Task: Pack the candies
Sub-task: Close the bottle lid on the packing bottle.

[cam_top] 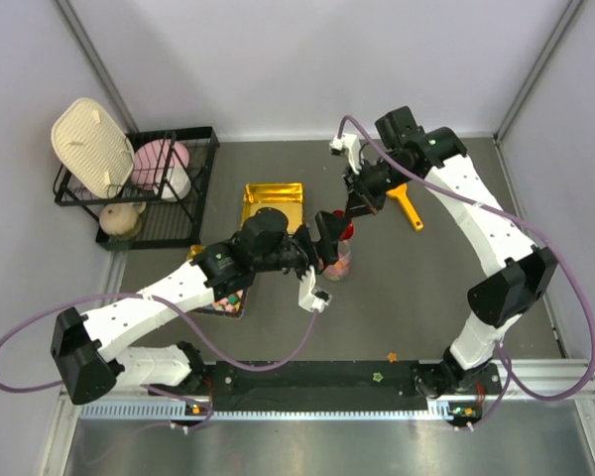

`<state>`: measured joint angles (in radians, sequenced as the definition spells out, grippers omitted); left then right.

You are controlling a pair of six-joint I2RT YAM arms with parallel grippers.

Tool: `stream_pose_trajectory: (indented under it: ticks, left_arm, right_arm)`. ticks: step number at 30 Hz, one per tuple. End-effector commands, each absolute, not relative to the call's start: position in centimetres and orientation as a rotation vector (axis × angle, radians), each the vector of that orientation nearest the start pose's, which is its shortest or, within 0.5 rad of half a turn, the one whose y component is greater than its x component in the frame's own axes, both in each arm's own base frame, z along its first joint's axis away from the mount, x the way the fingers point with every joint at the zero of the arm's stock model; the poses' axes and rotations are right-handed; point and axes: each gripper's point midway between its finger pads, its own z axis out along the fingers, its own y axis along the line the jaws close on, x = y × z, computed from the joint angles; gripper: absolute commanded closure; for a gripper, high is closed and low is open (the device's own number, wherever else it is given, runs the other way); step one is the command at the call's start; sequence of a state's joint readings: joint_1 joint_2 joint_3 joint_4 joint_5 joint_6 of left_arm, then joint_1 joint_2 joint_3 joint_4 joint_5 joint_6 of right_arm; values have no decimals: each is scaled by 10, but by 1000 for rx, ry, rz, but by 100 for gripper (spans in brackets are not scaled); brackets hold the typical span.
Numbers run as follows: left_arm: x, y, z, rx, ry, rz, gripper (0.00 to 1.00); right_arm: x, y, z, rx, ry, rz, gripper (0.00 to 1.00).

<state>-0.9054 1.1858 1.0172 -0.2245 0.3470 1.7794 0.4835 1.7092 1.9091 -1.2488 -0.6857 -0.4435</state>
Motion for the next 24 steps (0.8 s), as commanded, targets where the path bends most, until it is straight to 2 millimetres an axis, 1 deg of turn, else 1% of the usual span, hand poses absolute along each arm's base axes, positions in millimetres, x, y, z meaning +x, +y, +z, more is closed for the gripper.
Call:
stream_pose_trajectory:
  ticks: [1, 2, 5, 7, 8, 9, 14, 18, 21, 23, 24]
  left_arm:
    - [232, -351, 302, 1866, 161, 259, 6]
    - [232, -352, 300, 1869, 162, 258, 14]
    - [232, -355, 300, 1866, 172, 259, 26]
    - [233, -355, 299, 1868, 192, 261, 38]
    - [234, -354, 299, 1869, 197, 264, 49]
    - [234, -354, 299, 1868, 199, 265, 66]
    - [234, -352, 294, 1885, 208, 266, 66]
    - [234, -350, 292, 1894, 216, 269, 67]
    - [234, -347, 288, 1910, 227, 273, 75]
    - [234, -345, 287, 1916, 232, 275, 83]
    - [234, -344, 286, 1921, 234, 277, 85]
  right_arm:
    - [272, 263, 273, -1355, 2067, 955, 100]
    - [272, 263, 272, -1354, 2067, 953, 100]
    - [270, 261, 270, -1364, 2066, 942, 100]
    - [269, 259, 271, -1366, 2063, 930, 100]
    - [268, 258, 271, -1364, 2064, 927, 100]
    - [268, 258, 271, -1366, 2061, 923, 100]
    - [265, 256, 276, -1365, 2052, 902, 100]
    - [265, 254, 273, -1366, 2066, 887, 100]
    - [265, 253, 273, -1365, 2068, 871, 100]
    - [266, 252, 275, -1363, 2063, 860, 100]
    - [266, 251, 279, -1361, 2052, 852, 100]
